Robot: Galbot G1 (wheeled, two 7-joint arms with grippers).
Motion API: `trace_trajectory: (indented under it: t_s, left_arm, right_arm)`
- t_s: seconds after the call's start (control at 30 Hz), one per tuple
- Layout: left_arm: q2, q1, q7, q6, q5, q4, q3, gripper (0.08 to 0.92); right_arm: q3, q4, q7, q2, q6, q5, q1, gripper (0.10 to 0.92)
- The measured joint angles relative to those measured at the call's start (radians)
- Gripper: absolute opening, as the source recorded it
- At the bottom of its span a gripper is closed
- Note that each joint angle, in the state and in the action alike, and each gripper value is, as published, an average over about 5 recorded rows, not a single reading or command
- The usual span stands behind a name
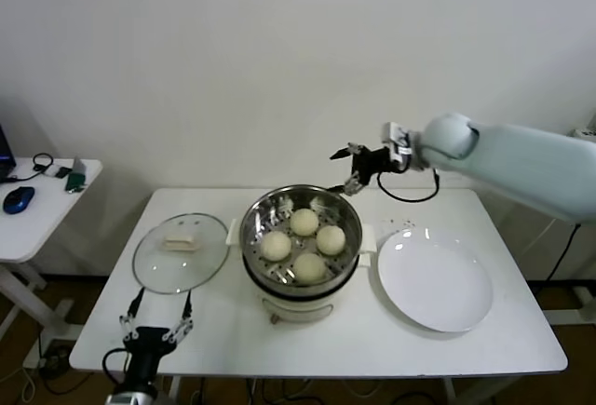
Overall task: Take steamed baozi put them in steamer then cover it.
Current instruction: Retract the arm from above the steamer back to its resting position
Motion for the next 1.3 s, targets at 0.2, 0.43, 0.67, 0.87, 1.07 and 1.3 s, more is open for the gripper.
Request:
trace_trajectory:
  t_s: [0.2, 0.43, 0.67, 0.87, 1.07, 1.3]
  left_arm:
    - [-0.004, 0.001, -0.009, 0.004, 0.058, -0.012, 0.001, 0.823]
    - [-0.014, 0.005, -0.026, 0.040, 0.117, -0.026, 0.004, 0.823]
    - [-0.011, 0.006, -0.041, 0.087, 0.239, -0.049, -0.012, 0.823]
    - [0.005, -0.010, -0.042, 0.146, 0.444, -0.068, -0.029, 0.823]
    - [0.037, -0.032, -0.028, 0.196, 0.736, -0.056, -0.034, 0.823]
    - [0.111, -0.094, -0.030, 0.241, 0.981, 0.013, -0.009, 0.823]
  right_arm:
    - [0.290, 0.084, 0.154, -0.130, 0.063, -0.036, -0.276, 0.823]
    - [0.696, 0.174, 0.293, -0.186, 0.097, -0.089, -0.666, 0.823]
    - [1.124, 0.262, 0.379, -0.143, 0.094, -0.161, -1.070, 0.823]
    - [1.432, 0.333, 0.410, -0.053, 0.058, -0.228, -1.355, 0.823]
    - [1.679, 0.386, 0.416, 0.058, 0.023, -0.278, -1.575, 0.823]
    - [1.865, 0.406, 0.400, 0.161, 0.000, -0.323, -1.744, 0.823]
